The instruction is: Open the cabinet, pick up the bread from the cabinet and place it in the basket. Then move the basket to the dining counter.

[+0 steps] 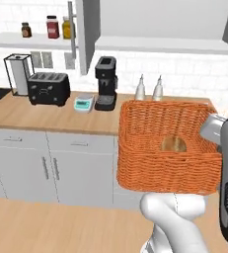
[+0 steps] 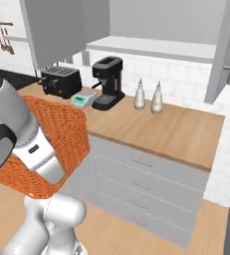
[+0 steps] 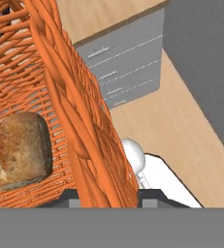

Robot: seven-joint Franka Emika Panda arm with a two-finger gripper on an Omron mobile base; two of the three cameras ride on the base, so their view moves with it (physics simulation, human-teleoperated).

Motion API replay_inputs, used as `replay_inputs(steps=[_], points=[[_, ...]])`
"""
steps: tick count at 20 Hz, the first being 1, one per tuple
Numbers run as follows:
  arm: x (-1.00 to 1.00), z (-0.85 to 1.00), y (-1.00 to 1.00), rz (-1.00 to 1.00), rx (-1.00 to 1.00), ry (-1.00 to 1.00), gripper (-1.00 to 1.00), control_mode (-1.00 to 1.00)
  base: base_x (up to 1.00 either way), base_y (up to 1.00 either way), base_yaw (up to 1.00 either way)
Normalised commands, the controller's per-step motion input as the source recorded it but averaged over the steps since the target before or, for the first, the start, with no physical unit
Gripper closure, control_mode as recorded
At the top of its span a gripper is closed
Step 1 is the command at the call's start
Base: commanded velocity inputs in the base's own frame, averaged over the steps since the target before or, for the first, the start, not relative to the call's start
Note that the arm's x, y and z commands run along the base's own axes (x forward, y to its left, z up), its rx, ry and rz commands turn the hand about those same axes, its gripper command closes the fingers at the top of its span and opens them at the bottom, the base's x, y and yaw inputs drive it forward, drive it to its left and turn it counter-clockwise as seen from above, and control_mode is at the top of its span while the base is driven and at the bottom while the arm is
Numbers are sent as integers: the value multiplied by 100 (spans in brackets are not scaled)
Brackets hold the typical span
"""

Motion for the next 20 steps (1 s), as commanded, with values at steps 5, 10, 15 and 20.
replay_inputs(steps=[5, 10, 15, 20], points=[[0, 0, 0, 0, 0, 0, 100, 100, -26, 31, 97], [0, 0, 0, 0, 0, 0, 100, 100, -9, 27, 100], [0, 0, 0, 0, 0, 0, 100, 100, -29, 3, 99], [0, 0, 0, 0, 0, 0, 100, 100, -52, 0, 94]])
